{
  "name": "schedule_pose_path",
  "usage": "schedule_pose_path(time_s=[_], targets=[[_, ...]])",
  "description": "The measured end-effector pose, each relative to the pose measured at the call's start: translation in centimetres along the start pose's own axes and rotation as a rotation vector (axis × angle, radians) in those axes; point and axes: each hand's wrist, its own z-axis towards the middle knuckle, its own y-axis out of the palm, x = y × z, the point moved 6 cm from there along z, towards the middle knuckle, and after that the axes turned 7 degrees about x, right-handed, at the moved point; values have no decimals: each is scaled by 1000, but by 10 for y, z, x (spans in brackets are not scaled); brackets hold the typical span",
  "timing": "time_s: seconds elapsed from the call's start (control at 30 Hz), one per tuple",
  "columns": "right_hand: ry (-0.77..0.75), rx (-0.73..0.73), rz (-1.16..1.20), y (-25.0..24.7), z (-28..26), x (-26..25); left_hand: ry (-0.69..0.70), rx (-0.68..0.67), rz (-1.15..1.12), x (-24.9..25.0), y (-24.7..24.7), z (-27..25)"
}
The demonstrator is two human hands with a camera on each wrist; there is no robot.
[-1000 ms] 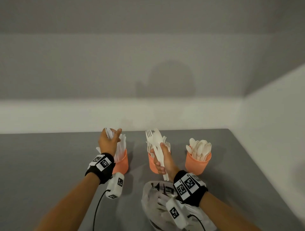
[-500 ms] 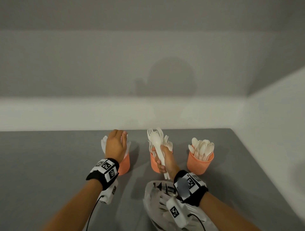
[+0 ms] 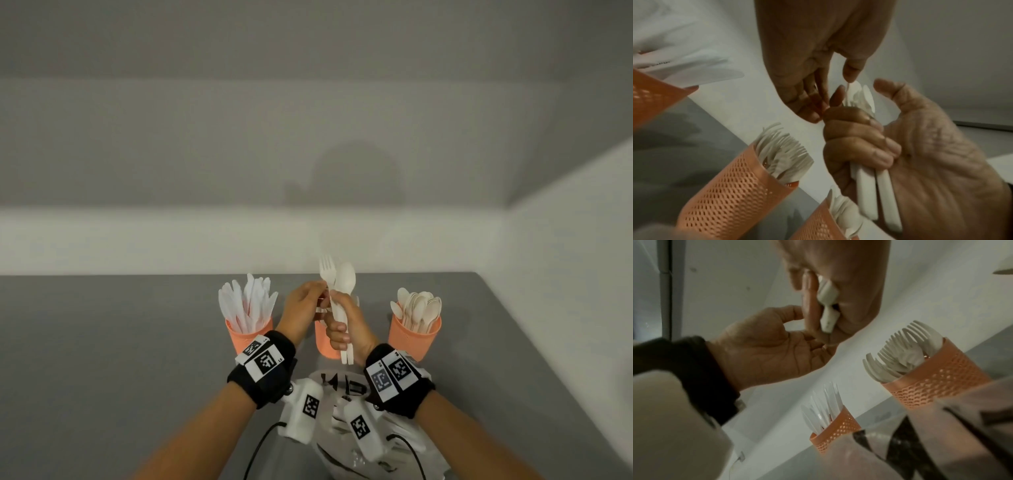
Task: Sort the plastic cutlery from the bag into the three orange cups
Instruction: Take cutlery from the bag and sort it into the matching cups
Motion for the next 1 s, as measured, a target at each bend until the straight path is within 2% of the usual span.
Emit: schedule_pose_path(time_s=[0.13, 0.23, 0.33, 0.43, 0.57, 0.63, 0.7, 0.83, 1.0], targets=[[59, -53, -2, -3, -10, 3, -18, -82, 30, -3, 9, -7], [84, -61, -10, -3, -15, 4, 100, -6, 172, 0, 10, -8], [-24, 12, -86, -7, -18, 0, 224, 129, 279, 7, 5, -12], [-90, 76, -62, -16, -19, -1, 232, 260, 151, 12, -4, -15], [-64, 98, -121, -27, -19, 7, 245, 375, -56, 24, -13, -18], [-35, 102, -165, -29, -21, 11, 198, 352, -101, 25, -12, -17], [-3, 83, -98, -31, -21, 12, 108, 275, -86, 22, -7, -17], [69, -46, 120, -27, -24, 8, 51, 174, 87, 5, -3, -11], [138, -234, 181, -12, -35, 3, -132, 7, -2, -15, 10, -16]])
